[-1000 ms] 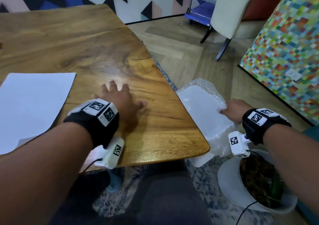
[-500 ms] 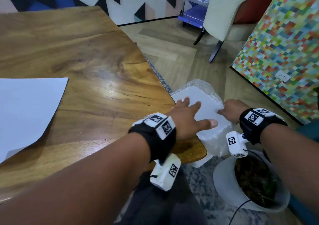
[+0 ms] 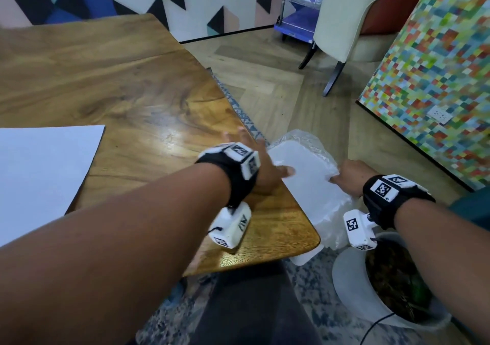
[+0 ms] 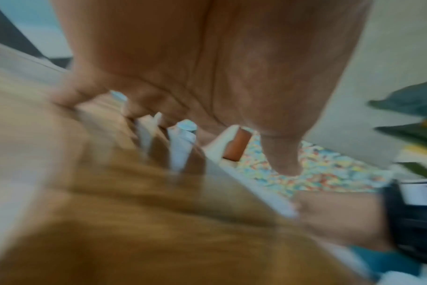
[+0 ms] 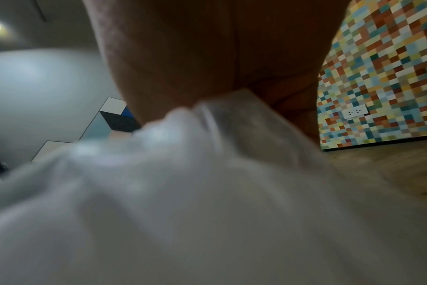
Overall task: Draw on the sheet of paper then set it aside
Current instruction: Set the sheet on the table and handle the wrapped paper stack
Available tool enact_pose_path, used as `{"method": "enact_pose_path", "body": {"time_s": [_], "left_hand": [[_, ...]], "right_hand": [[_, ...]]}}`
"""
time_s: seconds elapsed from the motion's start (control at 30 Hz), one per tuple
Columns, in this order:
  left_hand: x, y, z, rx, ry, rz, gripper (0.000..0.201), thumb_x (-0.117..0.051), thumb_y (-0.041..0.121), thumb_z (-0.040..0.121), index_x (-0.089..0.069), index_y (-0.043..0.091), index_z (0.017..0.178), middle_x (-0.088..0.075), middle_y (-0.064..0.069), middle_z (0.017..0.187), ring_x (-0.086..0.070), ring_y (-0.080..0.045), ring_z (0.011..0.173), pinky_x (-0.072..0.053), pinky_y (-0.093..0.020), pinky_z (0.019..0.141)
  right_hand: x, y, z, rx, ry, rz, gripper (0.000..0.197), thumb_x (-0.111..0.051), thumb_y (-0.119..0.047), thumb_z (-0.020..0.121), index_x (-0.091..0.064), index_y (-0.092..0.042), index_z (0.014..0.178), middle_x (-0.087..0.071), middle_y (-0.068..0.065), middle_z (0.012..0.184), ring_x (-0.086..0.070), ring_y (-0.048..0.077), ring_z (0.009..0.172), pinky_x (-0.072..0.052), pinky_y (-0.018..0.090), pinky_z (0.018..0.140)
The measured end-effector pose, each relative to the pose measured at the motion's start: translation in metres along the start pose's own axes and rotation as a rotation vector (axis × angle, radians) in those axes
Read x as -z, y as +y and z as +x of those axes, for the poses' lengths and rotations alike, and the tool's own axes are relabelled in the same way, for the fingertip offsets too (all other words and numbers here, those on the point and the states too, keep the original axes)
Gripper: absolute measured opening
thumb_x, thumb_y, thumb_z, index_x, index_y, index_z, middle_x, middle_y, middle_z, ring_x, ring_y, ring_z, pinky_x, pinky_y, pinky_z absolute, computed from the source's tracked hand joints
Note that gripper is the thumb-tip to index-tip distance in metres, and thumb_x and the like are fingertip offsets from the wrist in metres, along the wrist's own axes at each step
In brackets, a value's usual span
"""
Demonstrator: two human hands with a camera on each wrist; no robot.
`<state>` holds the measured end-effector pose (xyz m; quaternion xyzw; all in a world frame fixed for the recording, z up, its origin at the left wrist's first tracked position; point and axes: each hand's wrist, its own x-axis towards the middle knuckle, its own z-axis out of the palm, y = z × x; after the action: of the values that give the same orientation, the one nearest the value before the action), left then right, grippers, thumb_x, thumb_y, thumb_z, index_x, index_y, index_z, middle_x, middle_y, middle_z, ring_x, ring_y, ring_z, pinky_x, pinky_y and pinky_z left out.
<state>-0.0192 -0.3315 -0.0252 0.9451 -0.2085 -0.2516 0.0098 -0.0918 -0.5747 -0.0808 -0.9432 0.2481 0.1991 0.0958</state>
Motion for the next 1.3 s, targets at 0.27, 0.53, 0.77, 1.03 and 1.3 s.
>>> {"method": "enact_pose_path", "body": {"time_s": [0.27,0.53,0.77,1.03,1.3], "left_hand": [[0.001,-0.03,-0.009,-0.081,0.131,-0.095,0.097,-0.042,0.086,0.083,-0.02,0.031,0.16,-0.003,-0.011,0.17,-0.005,-0.041,0.154,-0.014,-0.061,0.121],[-0.003,-0.131,0.017,0.299,0.256,-0.123,0.109,-0.045,0.089,0.077,-0.024,0.017,0.156,0.001,-0.017,0.169,0.0,-0.05,0.152,-0.012,-0.066,0.12],[0.007,-0.042,0.02,-0.003,0.142,-0.007,0.115,-0.028,0.098,0.068,-0.006,0.035,0.162,0.011,-0.007,0.17,0.01,-0.05,0.152,-0.008,-0.069,0.12],[0.014,-0.006,-0.009,-0.419,-0.039,-0.107,0.087,-0.043,0.08,0.088,-0.018,0.039,0.161,-0.005,-0.001,0.171,-0.005,-0.025,0.157,-0.012,-0.052,0.125],[-0.005,-0.101,-0.037,0.178,0.15,0.008,0.103,-0.037,0.086,0.084,-0.018,0.018,0.158,-0.003,-0.018,0.169,-0.006,-0.044,0.154,-0.017,-0.066,0.119]], "right_hand": [[0.006,0.004,-0.005,0.014,0.023,-0.046,0.037,-0.052,-0.04,0.098,-0.06,-0.004,0.092,-0.06,0.01,0.089,-0.057,0.027,0.081,-0.041,0.031,0.07],[-0.001,0.009,-0.005,0.013,0.022,-0.025,0.035,-0.053,-0.04,0.098,-0.053,-0.01,0.079,-0.056,0.01,0.09,-0.054,0.028,0.086,-0.043,0.032,0.076],[0.0,-0.002,0.004,0.0,0.017,-0.03,0.035,-0.052,-0.039,0.098,-0.057,-0.006,0.086,-0.058,0.011,0.087,-0.057,0.029,0.084,-0.042,0.031,0.072],[0.006,-0.008,0.012,0.021,0.021,-0.006,0.039,-0.052,-0.043,0.097,-0.063,-0.006,0.097,-0.06,0.011,0.09,-0.057,0.03,0.085,-0.044,0.032,0.073],[0.005,-0.002,0.004,-0.005,0.038,0.006,0.038,-0.054,-0.041,0.097,-0.047,-0.014,0.071,-0.049,0.002,0.073,-0.055,0.028,0.082,-0.04,0.031,0.069]]}}
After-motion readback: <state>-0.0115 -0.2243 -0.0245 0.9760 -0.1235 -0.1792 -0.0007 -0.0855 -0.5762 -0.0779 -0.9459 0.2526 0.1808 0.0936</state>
